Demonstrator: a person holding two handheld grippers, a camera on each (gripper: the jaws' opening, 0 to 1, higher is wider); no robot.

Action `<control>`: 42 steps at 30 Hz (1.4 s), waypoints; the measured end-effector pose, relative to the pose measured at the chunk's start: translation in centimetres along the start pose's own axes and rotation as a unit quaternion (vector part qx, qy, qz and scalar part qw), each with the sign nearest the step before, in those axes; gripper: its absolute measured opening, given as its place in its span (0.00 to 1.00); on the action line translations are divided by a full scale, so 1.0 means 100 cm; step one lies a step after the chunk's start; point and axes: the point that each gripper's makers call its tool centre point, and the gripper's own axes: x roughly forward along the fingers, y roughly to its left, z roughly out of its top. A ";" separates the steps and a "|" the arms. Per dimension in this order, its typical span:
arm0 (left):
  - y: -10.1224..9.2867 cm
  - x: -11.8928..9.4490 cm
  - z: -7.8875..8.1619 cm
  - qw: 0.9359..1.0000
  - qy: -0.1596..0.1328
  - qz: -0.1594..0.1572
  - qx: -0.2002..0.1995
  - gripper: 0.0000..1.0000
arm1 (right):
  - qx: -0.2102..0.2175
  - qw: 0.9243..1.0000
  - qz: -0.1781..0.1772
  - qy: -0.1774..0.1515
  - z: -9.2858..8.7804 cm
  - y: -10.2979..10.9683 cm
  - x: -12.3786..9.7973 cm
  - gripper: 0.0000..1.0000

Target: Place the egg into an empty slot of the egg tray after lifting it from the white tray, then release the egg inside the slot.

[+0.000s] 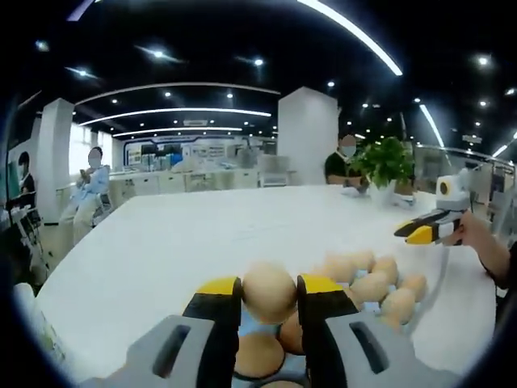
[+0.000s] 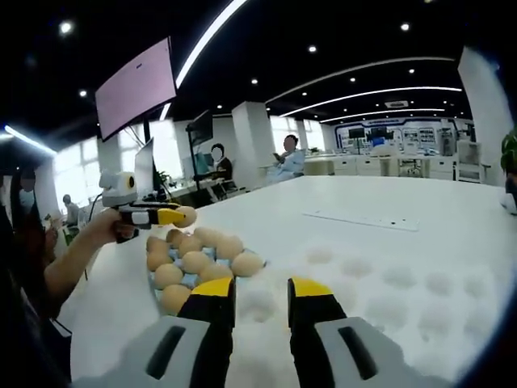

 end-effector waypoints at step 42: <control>-0.026 -0.016 -0.014 0.999 0.031 -0.021 0.024 0.33 | -0.025 1.000 -0.006 0.006 0.005 -0.014 -0.004 0.29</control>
